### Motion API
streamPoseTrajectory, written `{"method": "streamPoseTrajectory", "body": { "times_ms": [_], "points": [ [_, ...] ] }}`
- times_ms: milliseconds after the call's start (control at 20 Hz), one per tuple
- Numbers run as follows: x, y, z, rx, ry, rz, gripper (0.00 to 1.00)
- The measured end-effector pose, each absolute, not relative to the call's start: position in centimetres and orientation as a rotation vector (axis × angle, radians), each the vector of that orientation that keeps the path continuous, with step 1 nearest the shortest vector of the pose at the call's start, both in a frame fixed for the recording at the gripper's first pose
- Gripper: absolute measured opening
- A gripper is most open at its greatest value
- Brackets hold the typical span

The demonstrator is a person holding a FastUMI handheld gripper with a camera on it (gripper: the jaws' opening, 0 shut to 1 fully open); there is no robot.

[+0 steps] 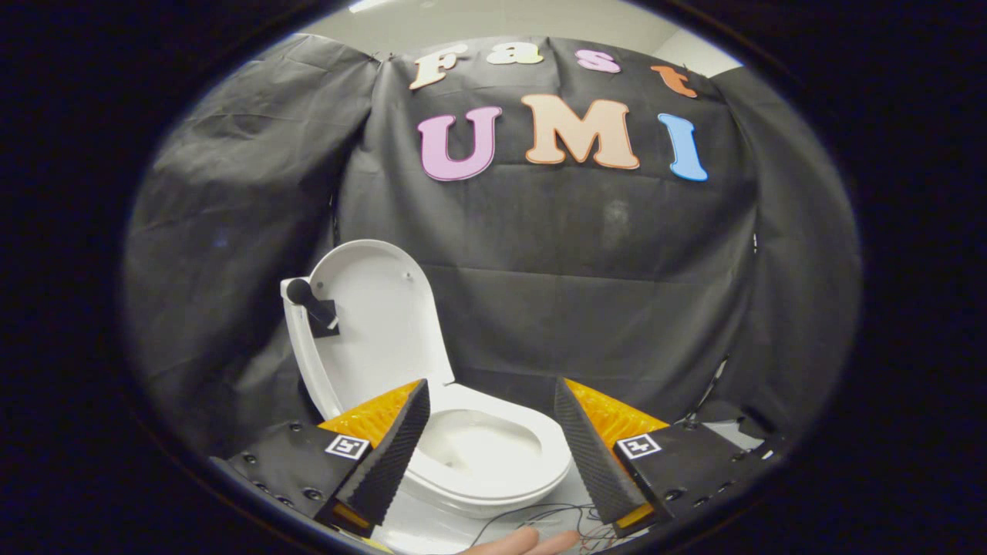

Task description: Open the toilet lid.

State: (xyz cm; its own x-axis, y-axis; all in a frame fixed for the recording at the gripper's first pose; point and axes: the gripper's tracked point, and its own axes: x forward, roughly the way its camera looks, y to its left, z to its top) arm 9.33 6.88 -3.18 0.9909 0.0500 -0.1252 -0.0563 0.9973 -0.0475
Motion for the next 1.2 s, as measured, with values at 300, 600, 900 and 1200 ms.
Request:
{"method": "streamPoseTrajectory", "body": {
  "times_ms": [300,600,900,1200],
  "points": [
    [9.8,7.3,-5.1,0.029,0.145,0.009,1.00],
    [9.9,6.4,-6.0,0.076,0.131,-0.021,1.00],
    [11.2,4.8,-6.5,0.101,0.106,-0.106,0.99],
    [14.2,6.1,-12.3,0.187,0.190,-0.197,0.98]
  ]
}}
